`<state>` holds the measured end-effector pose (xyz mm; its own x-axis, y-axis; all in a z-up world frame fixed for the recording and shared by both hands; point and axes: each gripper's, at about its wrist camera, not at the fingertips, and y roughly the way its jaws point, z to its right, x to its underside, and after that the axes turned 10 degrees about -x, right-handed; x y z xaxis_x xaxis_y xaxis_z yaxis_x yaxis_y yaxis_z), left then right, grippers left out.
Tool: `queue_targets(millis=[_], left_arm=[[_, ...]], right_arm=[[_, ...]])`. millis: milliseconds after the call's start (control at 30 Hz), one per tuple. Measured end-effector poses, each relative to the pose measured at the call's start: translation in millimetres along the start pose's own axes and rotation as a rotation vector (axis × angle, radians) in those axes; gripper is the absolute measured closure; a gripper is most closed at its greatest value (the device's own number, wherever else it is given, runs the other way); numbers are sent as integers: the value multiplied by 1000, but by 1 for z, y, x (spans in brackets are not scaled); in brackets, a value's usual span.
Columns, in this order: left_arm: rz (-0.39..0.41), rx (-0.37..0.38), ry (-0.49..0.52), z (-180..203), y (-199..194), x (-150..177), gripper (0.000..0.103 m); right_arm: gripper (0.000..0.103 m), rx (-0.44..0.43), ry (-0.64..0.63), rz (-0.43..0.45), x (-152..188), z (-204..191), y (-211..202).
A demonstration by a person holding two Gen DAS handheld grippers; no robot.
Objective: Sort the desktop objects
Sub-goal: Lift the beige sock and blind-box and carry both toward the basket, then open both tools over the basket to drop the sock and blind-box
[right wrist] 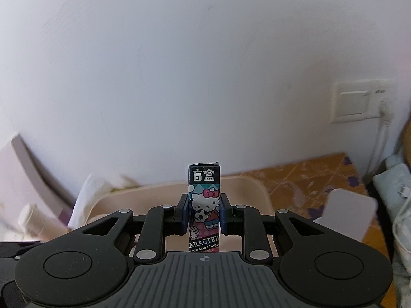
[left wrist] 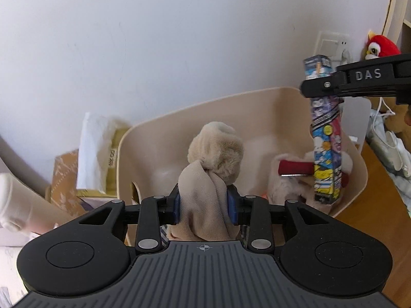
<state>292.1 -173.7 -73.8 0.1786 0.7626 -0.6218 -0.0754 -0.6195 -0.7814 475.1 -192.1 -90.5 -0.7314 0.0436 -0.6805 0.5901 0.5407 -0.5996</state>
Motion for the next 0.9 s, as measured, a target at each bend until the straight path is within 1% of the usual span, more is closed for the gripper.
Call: queue_targets(millis=[67,100,133,167,233,267,300,333,367,433,500,567,633,767,833,900], left_arm=[[-11,-6,-7,1,2,2,62],[-17,-5,-9,2,3,4,59],[-25,2,-14,1,3,4,53],[-31,13,-19,1,3,4,50],[-36,28,-25,-1,2,6,38],[-35,25,-23,-1,1,6,35],[-33,21,-19,-2,0,6,30],[-37,12,-14,-1,0,5,26],[-43,8,-8,-1,0,6,26],[-52,19,2,-3,-6,9,26],[-55,26,11,-5,-11,12,26],[-57,30,19,-7,-18,18,25],[-60,35,20,-11,-23,23,25],[-61,40,30,-17,-36,34,25],[-65,40,39,-17,-39,40,25],[-74,46,45,-17,-41,47,25]], right_arm=[[81,9,-28,-28,2,-3,7],[79,12,-34,-45,3,-3,11],[75,16,-34,-66,4,-3,15],[70,9,-28,-89,5,-2,18],[42,-23,-13,-112,10,-5,18],[36,-27,-10,-108,13,-5,17],[28,-29,-7,-98,16,-5,14],[24,-34,-4,-91,18,-5,11],[23,-41,2,-84,19,-4,8],[10,-42,15,-79,22,-1,2],[6,-39,9,-68,20,-1,-1],[4,-42,-12,-63,23,-1,-9],[0,-40,-38,-60,30,-4,-16],[0,-54,-66,-66,43,-3,-31],[0,-63,-60,-71,46,-5,-36],[0,-72,-46,-58,50,-7,-38]])
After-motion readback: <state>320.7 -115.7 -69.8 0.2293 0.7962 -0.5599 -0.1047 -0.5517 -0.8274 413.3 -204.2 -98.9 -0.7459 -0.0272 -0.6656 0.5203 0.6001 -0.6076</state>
